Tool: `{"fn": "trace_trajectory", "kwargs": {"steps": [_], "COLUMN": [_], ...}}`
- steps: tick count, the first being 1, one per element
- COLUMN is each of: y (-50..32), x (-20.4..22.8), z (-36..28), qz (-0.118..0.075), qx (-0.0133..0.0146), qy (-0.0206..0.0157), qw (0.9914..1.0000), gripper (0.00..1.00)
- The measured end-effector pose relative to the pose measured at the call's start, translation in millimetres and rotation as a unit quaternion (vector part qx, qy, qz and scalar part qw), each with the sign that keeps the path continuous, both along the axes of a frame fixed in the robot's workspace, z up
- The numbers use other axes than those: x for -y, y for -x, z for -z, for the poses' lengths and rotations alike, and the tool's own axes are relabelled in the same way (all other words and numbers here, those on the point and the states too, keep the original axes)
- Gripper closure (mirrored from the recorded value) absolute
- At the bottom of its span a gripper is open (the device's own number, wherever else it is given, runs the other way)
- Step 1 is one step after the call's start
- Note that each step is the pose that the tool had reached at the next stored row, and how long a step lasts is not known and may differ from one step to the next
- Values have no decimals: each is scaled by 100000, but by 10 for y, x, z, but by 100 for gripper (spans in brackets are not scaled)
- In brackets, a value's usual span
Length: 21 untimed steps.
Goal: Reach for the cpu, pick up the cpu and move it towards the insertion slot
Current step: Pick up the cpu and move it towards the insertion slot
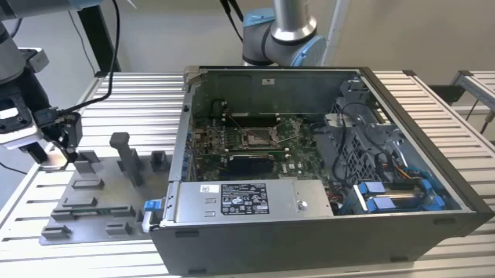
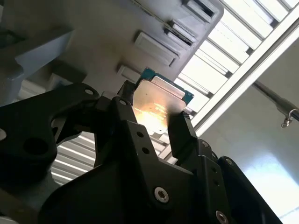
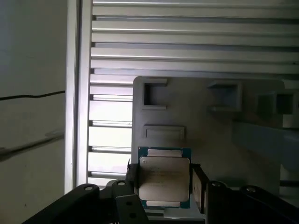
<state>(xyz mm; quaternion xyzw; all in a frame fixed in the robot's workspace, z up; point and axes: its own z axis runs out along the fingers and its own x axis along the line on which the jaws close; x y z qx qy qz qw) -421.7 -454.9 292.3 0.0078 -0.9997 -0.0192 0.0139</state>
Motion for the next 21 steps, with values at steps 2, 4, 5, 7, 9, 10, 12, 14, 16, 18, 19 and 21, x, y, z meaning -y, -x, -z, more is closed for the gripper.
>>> {"fn": "trace_trajectory", "kwargs": {"steps": [2,4,5,7,9,10,12,14,16,18,19,21], "y": [0,0,0,0,-1,0,0,0,0,0,0,0], "x": [0,0,0,0,0,0,0,0,0,0,0,0], "z": [-45,-97,-124,-189,-248,-280,-340,-404,-467,-526,-557,-610], "qz": [-2,-1,-2,-2,-4,-3,-1,0,-1,1,1,-1], "qx": [-1,-5,-2,-12,-7,-9,-13,-13,-19,-24,-22,-24], "qy": [0,4,-2,6,0,2,1,2,3,3,1,3], "qw": [100000,100000,100000,100000,100000,100000,100000,100000,100000,100000,100000,100000], "gripper": [100,100,100,100,100,100,100,100,100,100,100,100]}}
